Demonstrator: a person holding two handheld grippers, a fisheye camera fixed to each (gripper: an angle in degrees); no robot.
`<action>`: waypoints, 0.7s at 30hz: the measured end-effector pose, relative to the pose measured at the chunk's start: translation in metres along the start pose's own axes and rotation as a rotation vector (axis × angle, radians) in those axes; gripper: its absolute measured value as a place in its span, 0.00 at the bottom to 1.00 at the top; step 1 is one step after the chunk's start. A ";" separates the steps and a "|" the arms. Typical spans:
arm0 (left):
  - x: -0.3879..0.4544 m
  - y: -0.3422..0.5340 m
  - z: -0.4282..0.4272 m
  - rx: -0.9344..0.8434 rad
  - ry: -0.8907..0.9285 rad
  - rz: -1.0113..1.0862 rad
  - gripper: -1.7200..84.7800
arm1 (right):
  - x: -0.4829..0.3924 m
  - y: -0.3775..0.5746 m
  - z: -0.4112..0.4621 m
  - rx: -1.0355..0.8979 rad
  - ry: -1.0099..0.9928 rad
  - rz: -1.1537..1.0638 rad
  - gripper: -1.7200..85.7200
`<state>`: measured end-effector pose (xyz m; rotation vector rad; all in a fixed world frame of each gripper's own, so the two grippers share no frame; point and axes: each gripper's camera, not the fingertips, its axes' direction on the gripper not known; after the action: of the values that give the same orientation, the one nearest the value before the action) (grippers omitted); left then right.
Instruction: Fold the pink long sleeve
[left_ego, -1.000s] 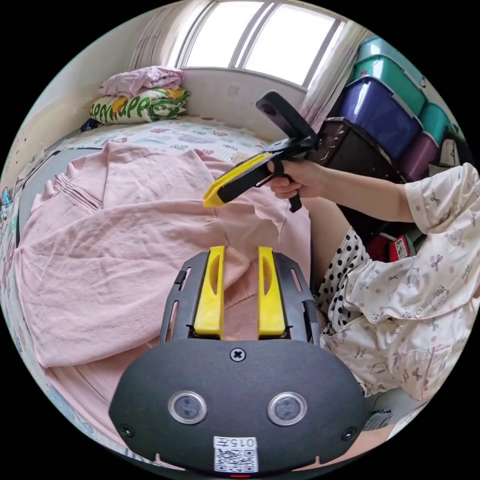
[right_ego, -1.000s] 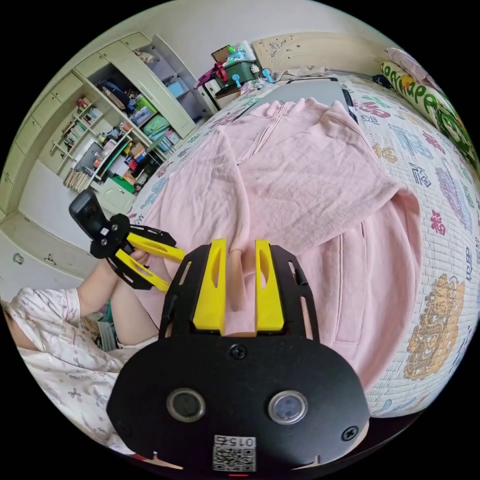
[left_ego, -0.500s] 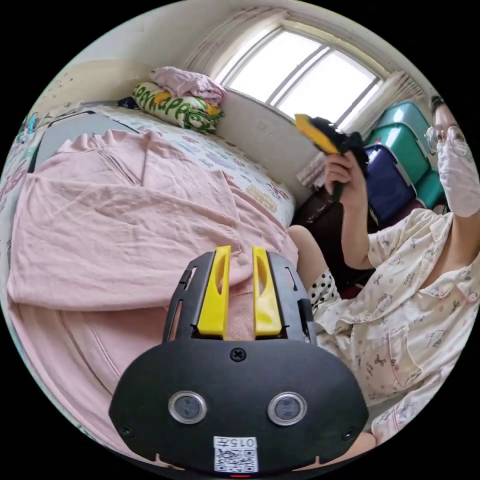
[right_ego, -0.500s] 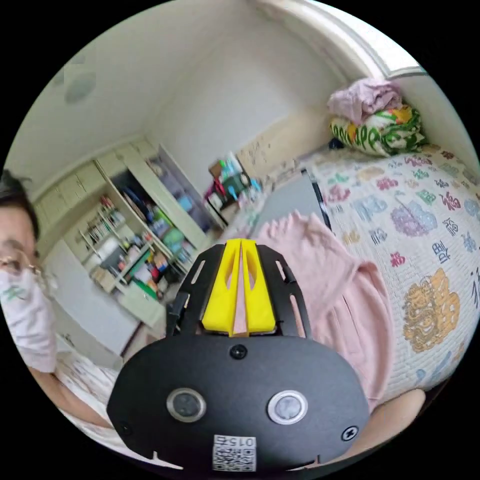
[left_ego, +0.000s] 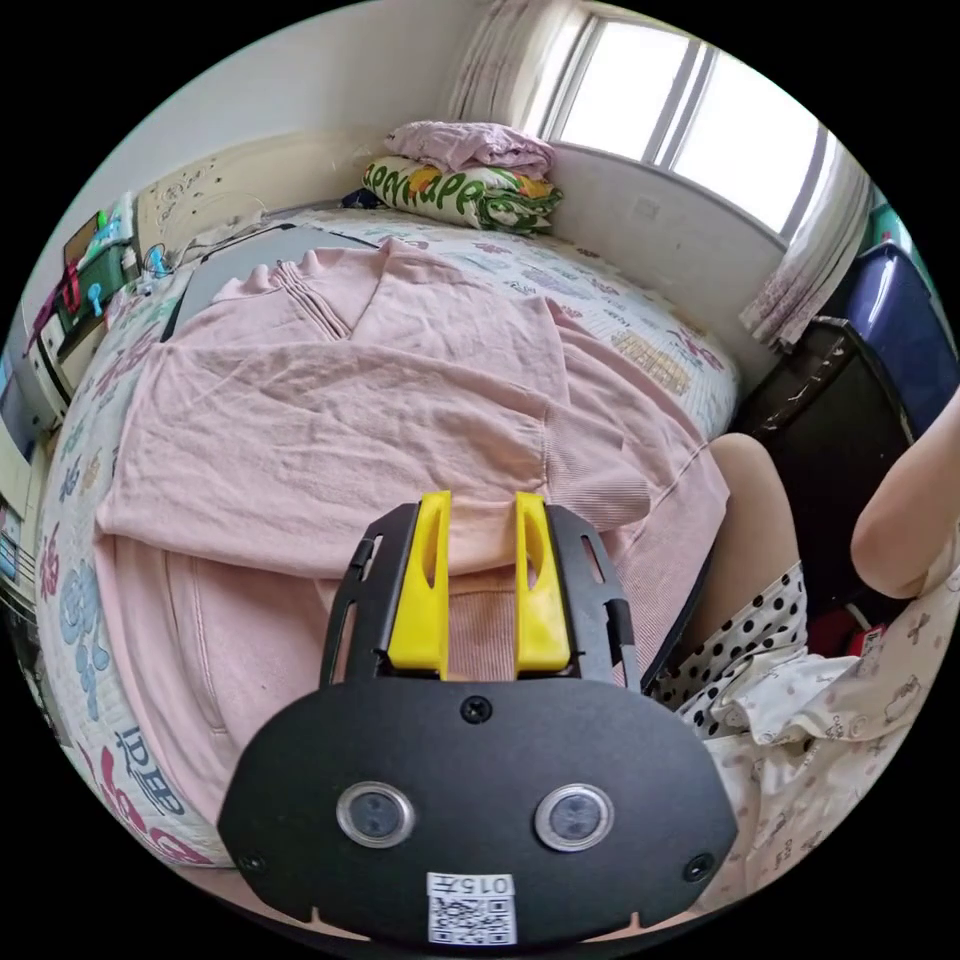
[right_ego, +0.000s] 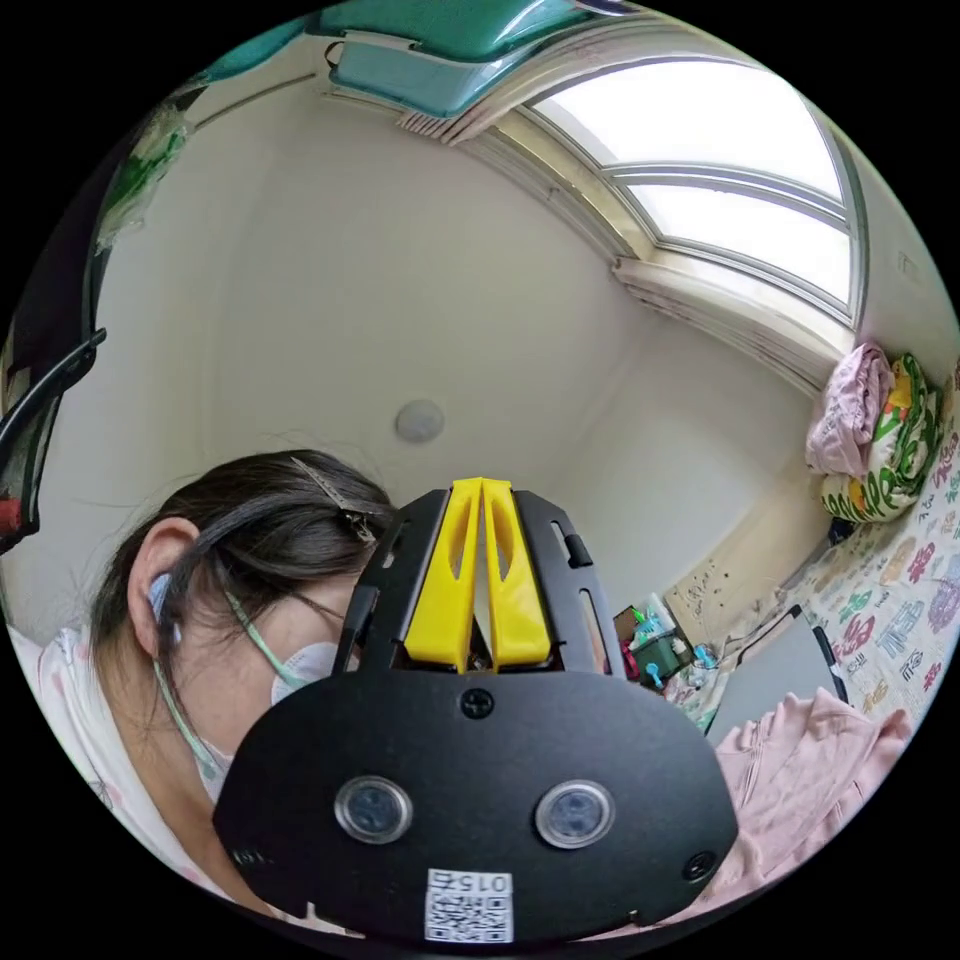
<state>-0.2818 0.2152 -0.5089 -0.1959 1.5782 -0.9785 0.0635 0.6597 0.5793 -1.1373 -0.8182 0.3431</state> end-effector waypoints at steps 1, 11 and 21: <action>0.005 0.001 -0.002 0.000 -0.026 0.013 0.13 | -0.014 -0.002 0.001 0.016 -0.033 -0.007 0.01; -0.031 0.020 -0.018 0.025 0.095 -0.019 0.11 | -0.045 0.028 0.033 -0.003 -0.112 -0.063 0.01; -0.145 0.059 -0.101 0.334 0.327 -0.004 0.09 | 0.165 0.171 0.107 -0.409 0.165 -0.236 0.02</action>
<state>-0.3076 0.3890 -0.4483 0.2033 1.6756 -1.3094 0.1233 0.9039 0.5103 -1.4086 -0.8877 -0.1213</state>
